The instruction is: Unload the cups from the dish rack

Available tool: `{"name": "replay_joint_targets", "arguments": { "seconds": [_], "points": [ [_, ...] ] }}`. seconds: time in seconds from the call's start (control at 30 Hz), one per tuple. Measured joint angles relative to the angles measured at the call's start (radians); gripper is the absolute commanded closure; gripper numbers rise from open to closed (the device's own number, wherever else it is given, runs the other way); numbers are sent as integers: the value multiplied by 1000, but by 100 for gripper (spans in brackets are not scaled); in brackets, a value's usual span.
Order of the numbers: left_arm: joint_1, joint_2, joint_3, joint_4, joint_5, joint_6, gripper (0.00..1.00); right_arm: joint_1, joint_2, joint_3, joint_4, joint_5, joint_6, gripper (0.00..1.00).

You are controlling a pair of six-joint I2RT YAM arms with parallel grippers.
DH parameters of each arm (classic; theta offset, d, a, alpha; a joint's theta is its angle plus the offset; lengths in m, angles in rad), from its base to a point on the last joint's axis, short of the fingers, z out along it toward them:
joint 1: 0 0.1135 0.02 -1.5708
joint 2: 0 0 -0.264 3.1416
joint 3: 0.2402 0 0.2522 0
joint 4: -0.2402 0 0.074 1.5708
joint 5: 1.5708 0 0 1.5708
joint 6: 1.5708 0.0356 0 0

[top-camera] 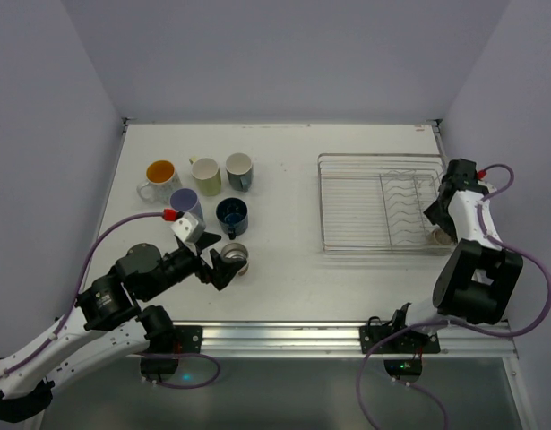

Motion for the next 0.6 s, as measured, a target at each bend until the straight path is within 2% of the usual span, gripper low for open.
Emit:
{"name": "replay_joint_targets", "arguments": {
  "seconds": [0.23,0.3,0.33,0.47,0.6],
  "points": [
    [-6,-1,0,0,0,0,0,4,146,24,-27,8,2,27],
    [-7,-1,0,0,0,0,0,7,164,34,-37,8,-1,33],
    [-7,-1,0,0,-2,0,0,7,165,36,-40,8,-1,43],
    [-7,2,0,0,-7,0,0,7,163,37,-40,8,13,62],
    [-8,5,0,-3,-9,0,0,15,131,8,-8,11,11,65]
  ]
}}
